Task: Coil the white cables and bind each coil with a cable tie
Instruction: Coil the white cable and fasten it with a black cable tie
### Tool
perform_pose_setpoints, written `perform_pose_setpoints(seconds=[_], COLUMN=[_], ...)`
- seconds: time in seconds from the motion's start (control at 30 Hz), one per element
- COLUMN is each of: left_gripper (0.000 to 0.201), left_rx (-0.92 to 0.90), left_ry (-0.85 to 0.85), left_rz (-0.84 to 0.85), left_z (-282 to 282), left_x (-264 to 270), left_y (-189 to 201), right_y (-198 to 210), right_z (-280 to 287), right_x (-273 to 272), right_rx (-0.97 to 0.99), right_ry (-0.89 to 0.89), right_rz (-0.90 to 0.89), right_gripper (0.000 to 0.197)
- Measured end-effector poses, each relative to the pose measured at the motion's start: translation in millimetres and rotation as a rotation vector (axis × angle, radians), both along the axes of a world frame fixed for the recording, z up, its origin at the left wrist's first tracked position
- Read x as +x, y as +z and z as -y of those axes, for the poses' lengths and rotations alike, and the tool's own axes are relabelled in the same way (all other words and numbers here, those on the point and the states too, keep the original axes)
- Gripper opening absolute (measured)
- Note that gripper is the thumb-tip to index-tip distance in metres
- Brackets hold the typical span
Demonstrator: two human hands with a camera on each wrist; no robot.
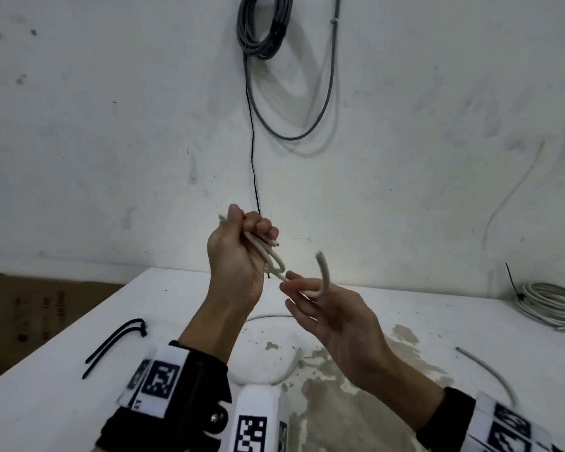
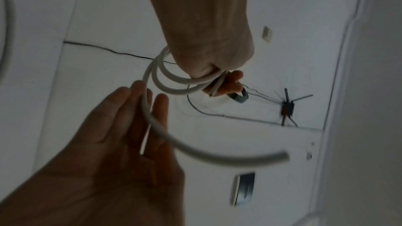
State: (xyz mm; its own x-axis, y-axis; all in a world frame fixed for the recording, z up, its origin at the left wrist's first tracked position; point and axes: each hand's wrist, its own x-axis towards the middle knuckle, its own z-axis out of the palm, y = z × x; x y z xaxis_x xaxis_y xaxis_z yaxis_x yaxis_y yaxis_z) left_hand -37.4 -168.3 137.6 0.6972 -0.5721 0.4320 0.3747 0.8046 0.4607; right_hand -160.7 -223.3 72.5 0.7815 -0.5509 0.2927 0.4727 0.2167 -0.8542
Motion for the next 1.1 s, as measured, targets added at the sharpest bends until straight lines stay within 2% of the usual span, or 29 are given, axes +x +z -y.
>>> perform_pose_setpoints(seconds=[0.07, 0.17, 0.27, 0.37, 0.5, 0.57, 0.67, 0.73, 0.77, 0.83, 0.87, 0.93, 1.0, 1.03, 1.1], left_gripper=[0.029, 0.026, 0.02, 0.02, 0.027, 0.031, 0.028, 0.023, 0.024, 0.029, 0.03, 0.028, 0.029, 0.029, 0.031], left_rx=[0.114, 0.274, 0.321, 0.356, 0.423, 0.48, 0.586, 0.648, 0.673, 0.731, 0.758, 0.731, 0.65, 0.615, 0.547], left_ry=[0.149, 0.337, 0.35, 0.283, 0.192, 0.065, -0.344, -0.623, -0.728, -0.881, -0.94, -1.114, -1.298, -1.33, -1.327], left_rz=[0.217, 0.588, 0.806, 0.8, 0.641, 0.514, 0.343, 0.297, 0.312, 0.395, 0.441, 0.425, 0.282, 0.271, 0.307], left_z=[2, 1, -2, -4, -1, 0, -5, -11, -14, -15, -15, -13, -10, -9, -5], left_x=[-10, -26, -36, -38, -32, -22, -7, -1, -1, -1, -1, 0, 5, 7, 8], left_y=[-4, -11, -17, -22, -29, -32, -34, -34, -33, -30, -28, -25, -23, -22, -25], right_y=[2, 2, 9, 10, 13, 18, 28, 37, 38, 42, 42, 40, 42, 45, 52], right_z=[-6, -13, -13, -8, -6, 3, 21, 28, 33, 35, 33, 26, 20, 17, 15], right_x=[3, 7, 5, 3, -4, -12, -21, -24, -25, -24, -24, -23, -23, -23, -21], right_rx=[-0.117, -0.332, -0.503, -0.594, -0.662, -0.772, -1.203, -1.501, -1.657, -1.87, -1.842, -1.454, -1.084, -1.023, -1.051], right_ry=[-0.051, -0.122, -0.209, -0.222, -0.346, -0.451, -0.723, -0.859, -0.867, -0.712, -0.571, -0.317, -0.227, -0.231, -0.273], right_rz=[-0.063, -0.161, -0.233, -0.288, -0.451, -0.472, -0.253, -0.14, -0.143, -0.23, -0.291, -0.377, -0.4, -0.434, -0.509], right_gripper=[0.018, 0.028, 0.032, 0.032, 0.033, 0.041, 0.037, 0.041, 0.043, 0.045, 0.046, 0.041, 0.04, 0.042, 0.049])
